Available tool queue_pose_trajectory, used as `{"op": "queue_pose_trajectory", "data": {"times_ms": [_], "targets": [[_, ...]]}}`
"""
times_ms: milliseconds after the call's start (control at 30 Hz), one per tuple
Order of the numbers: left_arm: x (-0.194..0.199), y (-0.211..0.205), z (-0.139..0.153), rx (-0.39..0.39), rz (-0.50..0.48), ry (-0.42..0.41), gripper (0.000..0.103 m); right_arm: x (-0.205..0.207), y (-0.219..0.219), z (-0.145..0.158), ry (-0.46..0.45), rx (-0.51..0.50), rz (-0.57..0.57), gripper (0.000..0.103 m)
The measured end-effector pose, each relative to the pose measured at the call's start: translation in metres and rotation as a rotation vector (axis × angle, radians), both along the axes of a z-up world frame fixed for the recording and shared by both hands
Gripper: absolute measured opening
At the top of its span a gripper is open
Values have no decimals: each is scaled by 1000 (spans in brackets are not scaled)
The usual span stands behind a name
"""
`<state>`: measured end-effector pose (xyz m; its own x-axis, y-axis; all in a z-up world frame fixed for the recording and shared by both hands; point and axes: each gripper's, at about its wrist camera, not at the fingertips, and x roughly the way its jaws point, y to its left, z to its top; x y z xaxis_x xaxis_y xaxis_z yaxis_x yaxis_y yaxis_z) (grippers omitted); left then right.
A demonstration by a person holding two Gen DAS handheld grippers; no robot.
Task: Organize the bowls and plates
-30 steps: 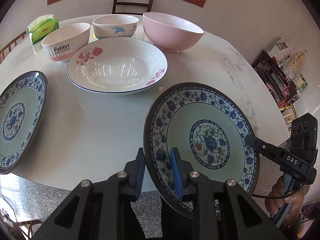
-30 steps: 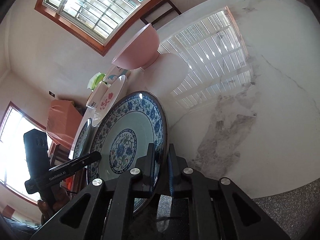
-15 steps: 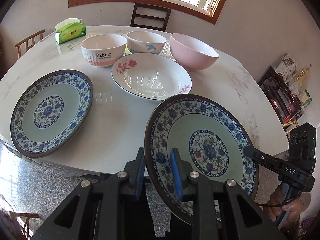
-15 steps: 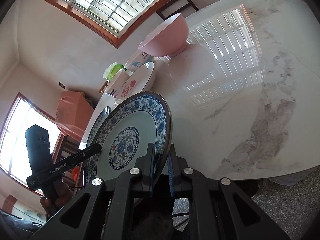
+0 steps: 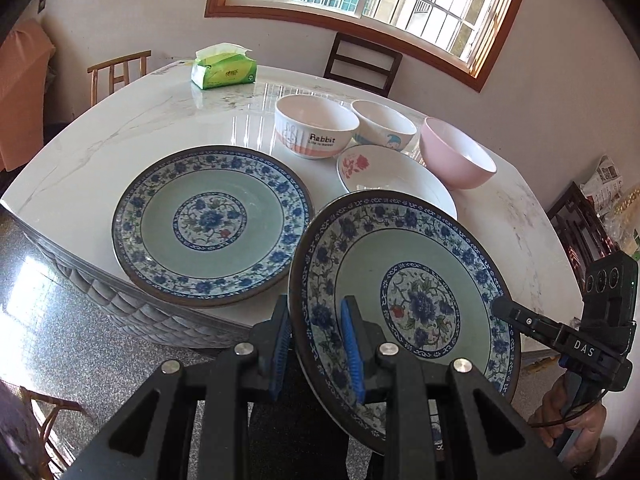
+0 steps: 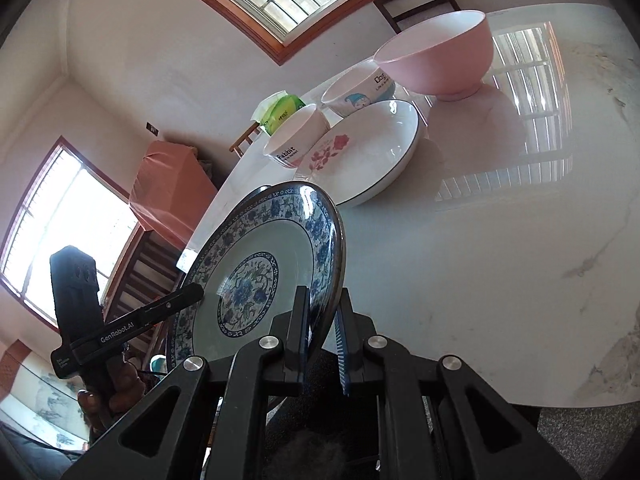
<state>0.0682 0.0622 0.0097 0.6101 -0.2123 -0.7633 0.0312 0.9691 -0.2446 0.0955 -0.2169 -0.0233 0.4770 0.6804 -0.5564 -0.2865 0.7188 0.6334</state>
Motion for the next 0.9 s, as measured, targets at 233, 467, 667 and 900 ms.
{"op": "queue_pose_trajectory", "data": {"times_ms": [233,467,667,900], "targets": [[11,47,-1,10,109,-2,25,33,53,0,-6,-24,84,14],[29,88,-13,-5,186,14,25,65,98,0,-12,-67,138,14],[44,117,-20,-21,239,15,25,87,127,-2,-7,-90,159,14],[59,139,-26,-38,267,20,25,93,145,-2,-18,-118,176,14]]}}
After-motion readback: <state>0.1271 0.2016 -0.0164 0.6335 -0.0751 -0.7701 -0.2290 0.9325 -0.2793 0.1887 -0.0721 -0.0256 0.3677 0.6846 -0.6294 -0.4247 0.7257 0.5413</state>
